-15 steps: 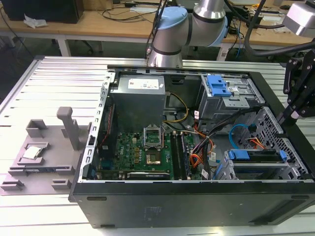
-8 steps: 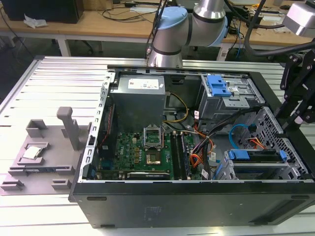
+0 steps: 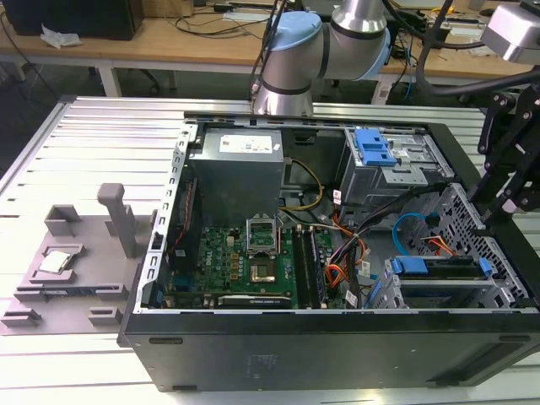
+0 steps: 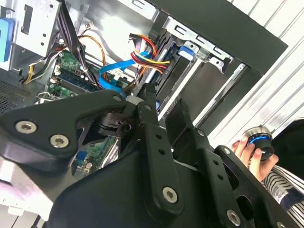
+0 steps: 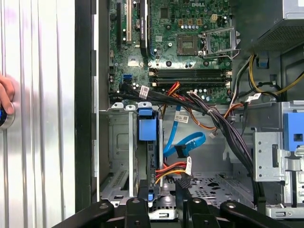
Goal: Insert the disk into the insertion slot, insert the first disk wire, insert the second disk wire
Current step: 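Insert the second disk wire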
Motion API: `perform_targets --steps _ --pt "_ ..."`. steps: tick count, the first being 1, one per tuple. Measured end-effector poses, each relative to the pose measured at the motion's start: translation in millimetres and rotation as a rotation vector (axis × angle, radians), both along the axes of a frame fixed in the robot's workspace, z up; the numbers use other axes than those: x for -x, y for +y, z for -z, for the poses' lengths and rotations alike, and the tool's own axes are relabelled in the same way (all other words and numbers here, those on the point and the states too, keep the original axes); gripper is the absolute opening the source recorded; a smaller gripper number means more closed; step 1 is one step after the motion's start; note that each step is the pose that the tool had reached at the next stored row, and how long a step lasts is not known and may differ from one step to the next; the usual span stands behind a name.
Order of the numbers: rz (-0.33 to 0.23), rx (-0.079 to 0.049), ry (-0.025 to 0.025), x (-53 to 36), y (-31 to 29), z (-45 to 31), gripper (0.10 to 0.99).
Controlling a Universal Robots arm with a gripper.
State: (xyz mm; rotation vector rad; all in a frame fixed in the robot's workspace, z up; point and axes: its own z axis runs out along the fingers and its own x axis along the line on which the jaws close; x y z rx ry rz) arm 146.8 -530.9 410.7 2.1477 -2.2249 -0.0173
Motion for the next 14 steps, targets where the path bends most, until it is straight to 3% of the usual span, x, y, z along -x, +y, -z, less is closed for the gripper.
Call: perform_targets --steps 14 --pt "0.000 0.000 0.0000 26.0 0.0 0.5 0.361"
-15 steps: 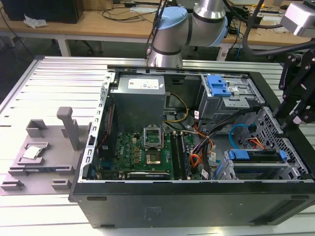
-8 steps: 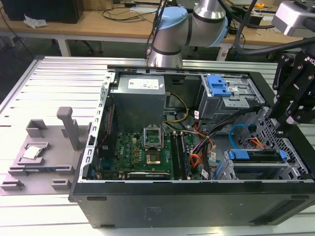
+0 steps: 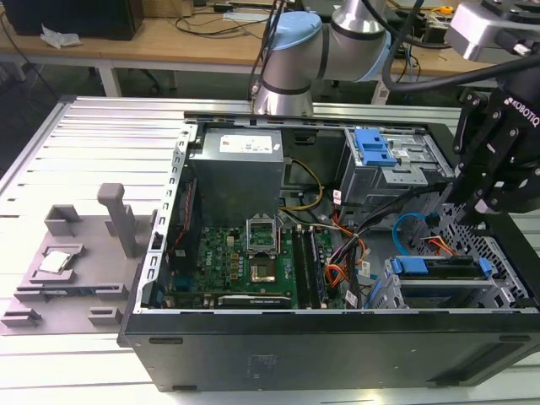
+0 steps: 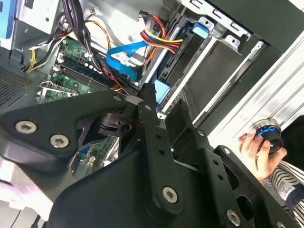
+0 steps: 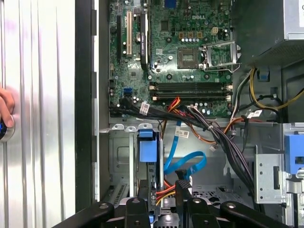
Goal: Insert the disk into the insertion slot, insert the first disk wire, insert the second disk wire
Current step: 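Insert the second disk wire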
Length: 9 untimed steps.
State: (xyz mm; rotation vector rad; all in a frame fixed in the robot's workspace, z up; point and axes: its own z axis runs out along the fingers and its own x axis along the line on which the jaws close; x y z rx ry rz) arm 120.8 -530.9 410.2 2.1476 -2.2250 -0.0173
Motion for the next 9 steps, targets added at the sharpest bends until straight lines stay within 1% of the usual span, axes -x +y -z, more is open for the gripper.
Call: perform_targets --steps 5,8,9 --pt "0.000 0.000 0.0000 6.3 0.0 0.1 0.361" --pt "0.000 0.000 0.0000 11.8 0.0 0.3 0.361" --pt "0.000 0.000 0.0000 13.6 1.7 0.5 0.361"
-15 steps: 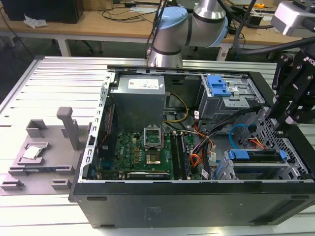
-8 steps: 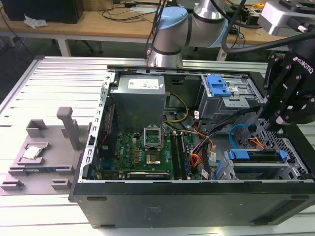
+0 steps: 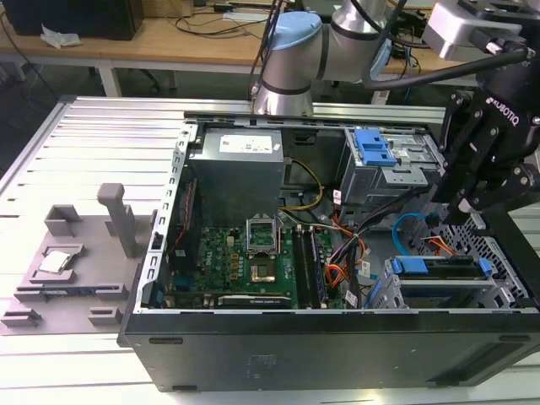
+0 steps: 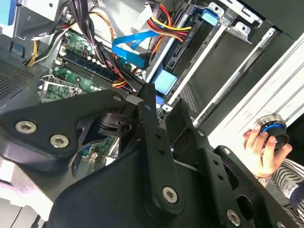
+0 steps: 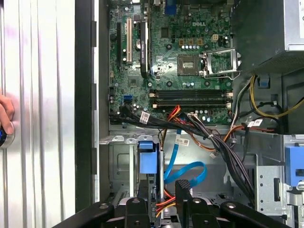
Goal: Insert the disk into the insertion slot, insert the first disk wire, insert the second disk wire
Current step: 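Insert the second disk wire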
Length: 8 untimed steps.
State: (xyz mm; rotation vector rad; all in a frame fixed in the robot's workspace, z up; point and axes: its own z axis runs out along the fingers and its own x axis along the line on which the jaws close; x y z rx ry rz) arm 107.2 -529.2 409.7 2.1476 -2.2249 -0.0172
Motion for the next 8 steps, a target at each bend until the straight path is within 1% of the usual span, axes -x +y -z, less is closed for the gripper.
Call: perform_targets --steps 2,4,5,6,8 --pt "0.000 0.000 0.0000 0.3 3.1 0.2 0.361" --pt "0.000 0.000 0.0000 0.4 12.4 1.6 0.361" --pt "-0.002 0.000 0.0000 0.4 15.4 2.2 0.361" --pt "-0.012 0.000 0.0000 0.4 17.6 3.2 0.361" --pt "-0.060 0.000 -0.0001 0.3 18.0 5.1 0.361"
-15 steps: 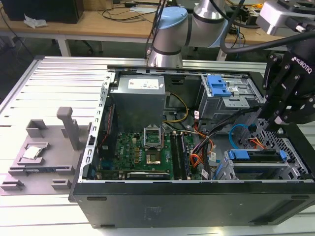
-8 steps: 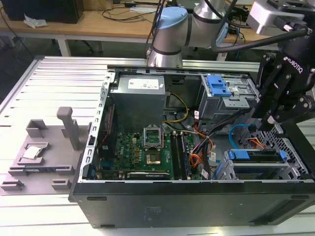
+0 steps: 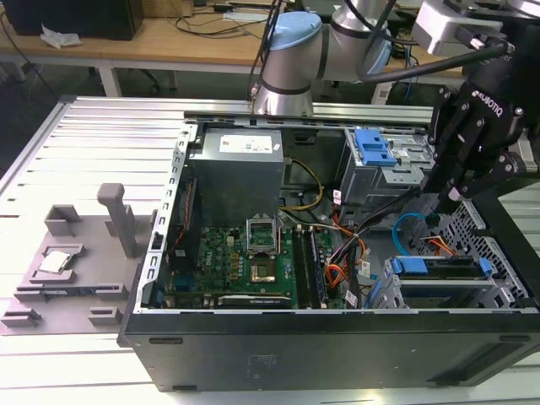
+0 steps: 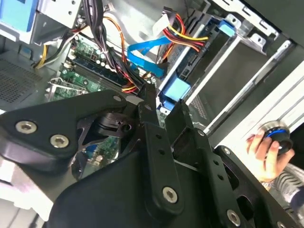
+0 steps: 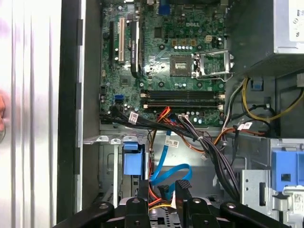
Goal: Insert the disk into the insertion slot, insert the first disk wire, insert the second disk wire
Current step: 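Insert the second disk wire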
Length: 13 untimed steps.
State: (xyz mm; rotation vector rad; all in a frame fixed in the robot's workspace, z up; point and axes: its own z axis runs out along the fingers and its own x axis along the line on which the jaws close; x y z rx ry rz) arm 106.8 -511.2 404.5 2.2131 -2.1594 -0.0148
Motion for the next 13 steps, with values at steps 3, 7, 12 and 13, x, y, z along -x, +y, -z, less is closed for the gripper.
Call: perform_targets --steps 3,7,12,13 --pt "-0.071 0.000 0.0000 0.0 0.0 2.5 0.361" --pt "-0.127 0.001 0.0000 -0.1 1.3 6.7 0.361" --pt "-0.159 0.008 0.0006 -2.3 7.7 22.8 0.361" --pt "-0.162 0.009 0.0006 -2.5 7.9 24.6 0.361"
